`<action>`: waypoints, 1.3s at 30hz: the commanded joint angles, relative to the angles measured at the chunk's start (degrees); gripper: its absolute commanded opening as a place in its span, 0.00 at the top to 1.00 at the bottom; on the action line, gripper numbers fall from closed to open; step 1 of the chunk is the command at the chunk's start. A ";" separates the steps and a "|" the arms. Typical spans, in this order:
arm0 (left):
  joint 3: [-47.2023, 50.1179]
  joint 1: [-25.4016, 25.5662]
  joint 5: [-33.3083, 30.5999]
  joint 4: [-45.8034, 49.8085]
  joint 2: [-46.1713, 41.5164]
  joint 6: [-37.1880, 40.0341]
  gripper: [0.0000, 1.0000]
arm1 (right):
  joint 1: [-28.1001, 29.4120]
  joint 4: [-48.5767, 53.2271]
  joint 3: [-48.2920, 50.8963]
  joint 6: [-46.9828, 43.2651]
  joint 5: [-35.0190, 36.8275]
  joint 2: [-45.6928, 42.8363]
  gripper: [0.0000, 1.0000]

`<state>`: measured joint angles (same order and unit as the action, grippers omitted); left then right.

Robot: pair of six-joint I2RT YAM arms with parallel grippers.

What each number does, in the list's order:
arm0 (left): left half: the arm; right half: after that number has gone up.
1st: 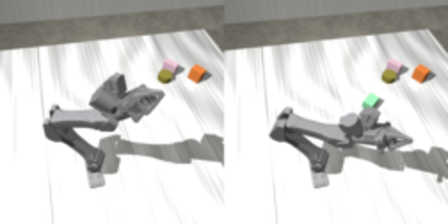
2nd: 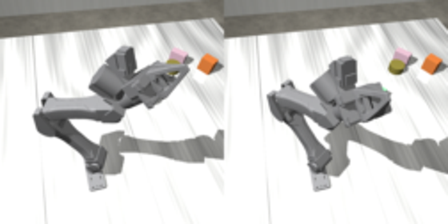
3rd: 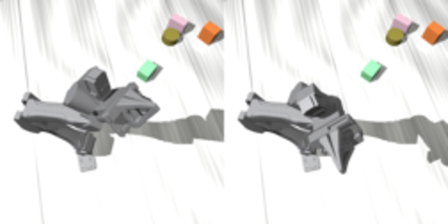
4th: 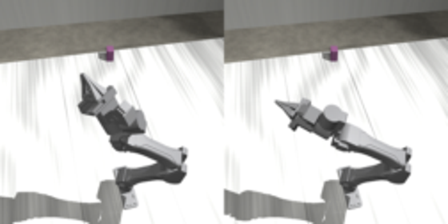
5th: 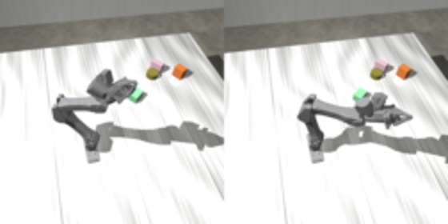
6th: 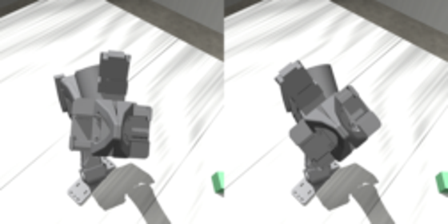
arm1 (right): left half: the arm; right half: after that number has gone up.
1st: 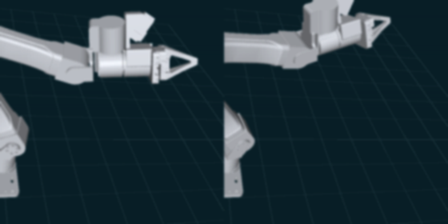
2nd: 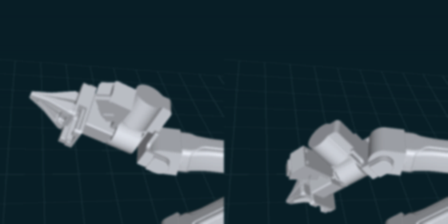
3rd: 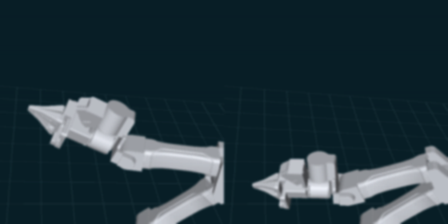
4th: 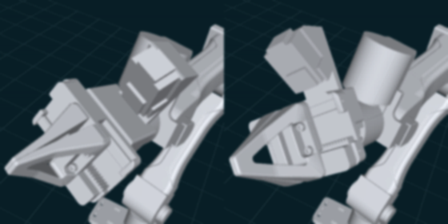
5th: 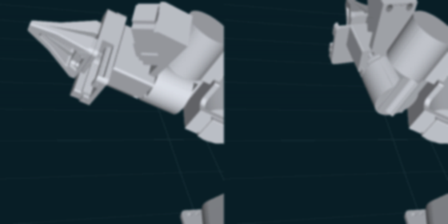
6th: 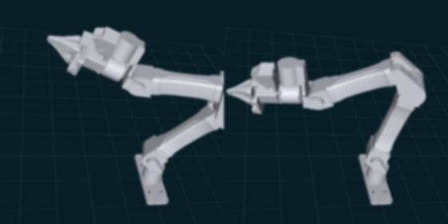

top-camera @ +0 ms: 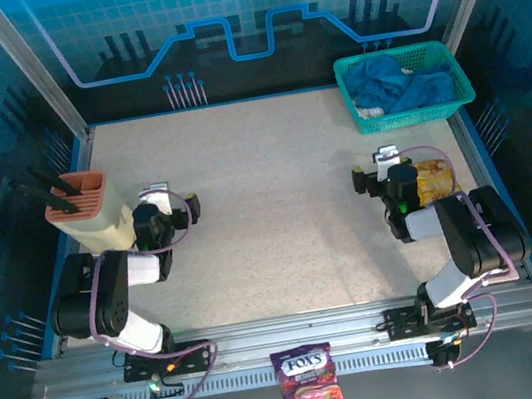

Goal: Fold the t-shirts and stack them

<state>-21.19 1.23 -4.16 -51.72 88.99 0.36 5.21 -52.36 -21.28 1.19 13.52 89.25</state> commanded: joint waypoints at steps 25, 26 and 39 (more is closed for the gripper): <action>-1.04 -0.62 0.01 -0.56 0.05 -0.09 0.00 | -0.18 -1.60 -0.27 0.07 0.28 -0.74 0.00; -1.00 -0.62 0.00 -0.69 0.09 -0.10 0.01 | -0.18 -1.67 -0.32 0.07 0.24 -0.75 0.00; -0.91 -0.62 -1.03 -0.78 0.04 -0.22 0.01 | -0.52 -1.74 -0.12 0.32 -0.43 -0.81 0.00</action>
<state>-21.19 1.23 -4.23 -51.72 88.99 0.32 5.17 -52.36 -21.28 1.23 13.37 89.25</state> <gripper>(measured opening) 0.994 0.997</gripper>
